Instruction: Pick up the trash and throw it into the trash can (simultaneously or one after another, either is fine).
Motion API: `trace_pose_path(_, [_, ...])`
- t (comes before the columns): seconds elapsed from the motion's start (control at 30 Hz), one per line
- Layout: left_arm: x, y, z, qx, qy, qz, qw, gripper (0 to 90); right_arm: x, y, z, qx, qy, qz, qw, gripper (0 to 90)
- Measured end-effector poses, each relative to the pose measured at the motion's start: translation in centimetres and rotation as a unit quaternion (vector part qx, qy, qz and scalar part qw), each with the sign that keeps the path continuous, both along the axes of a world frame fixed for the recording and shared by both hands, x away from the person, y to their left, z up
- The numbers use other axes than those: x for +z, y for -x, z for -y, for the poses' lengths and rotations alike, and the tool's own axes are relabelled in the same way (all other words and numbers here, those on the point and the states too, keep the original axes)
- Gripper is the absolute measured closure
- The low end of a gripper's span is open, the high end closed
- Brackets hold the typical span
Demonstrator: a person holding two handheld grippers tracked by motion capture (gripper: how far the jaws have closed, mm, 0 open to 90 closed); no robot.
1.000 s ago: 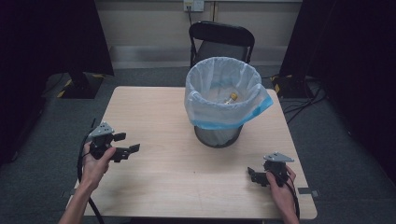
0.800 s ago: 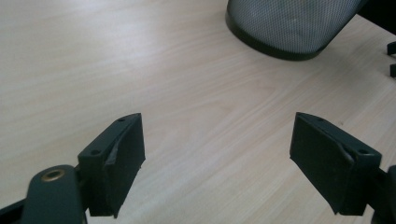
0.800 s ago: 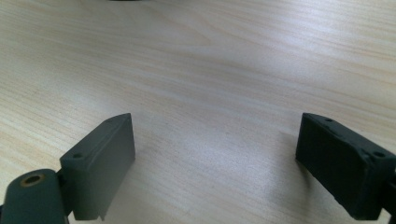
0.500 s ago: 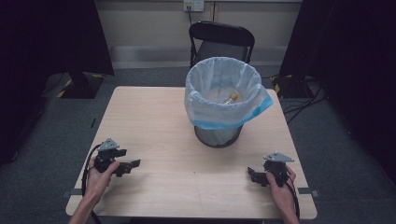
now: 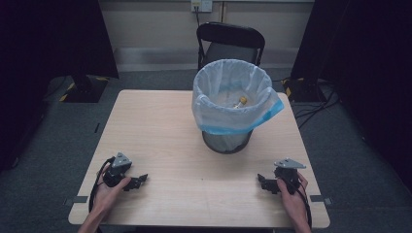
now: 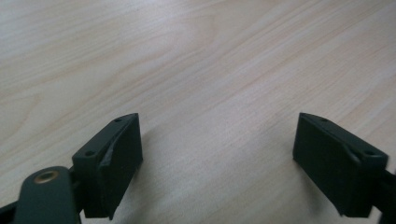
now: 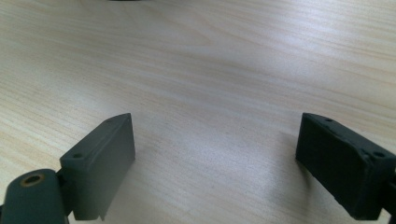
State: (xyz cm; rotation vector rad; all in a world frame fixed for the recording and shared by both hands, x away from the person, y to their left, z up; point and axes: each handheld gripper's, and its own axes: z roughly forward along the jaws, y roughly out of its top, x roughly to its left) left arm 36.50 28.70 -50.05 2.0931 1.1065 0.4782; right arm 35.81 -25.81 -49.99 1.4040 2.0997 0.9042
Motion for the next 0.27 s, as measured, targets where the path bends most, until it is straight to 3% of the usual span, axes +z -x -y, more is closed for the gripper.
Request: trace_pose_path(0.27, [-0.05, 0.09, 0.05, 0.006, -0.002, 0.002, 1.0000, 12.6, 0.00, 0.00, 0.00, 0.000, 0.000, 0.000, 1.0000, 10.9])
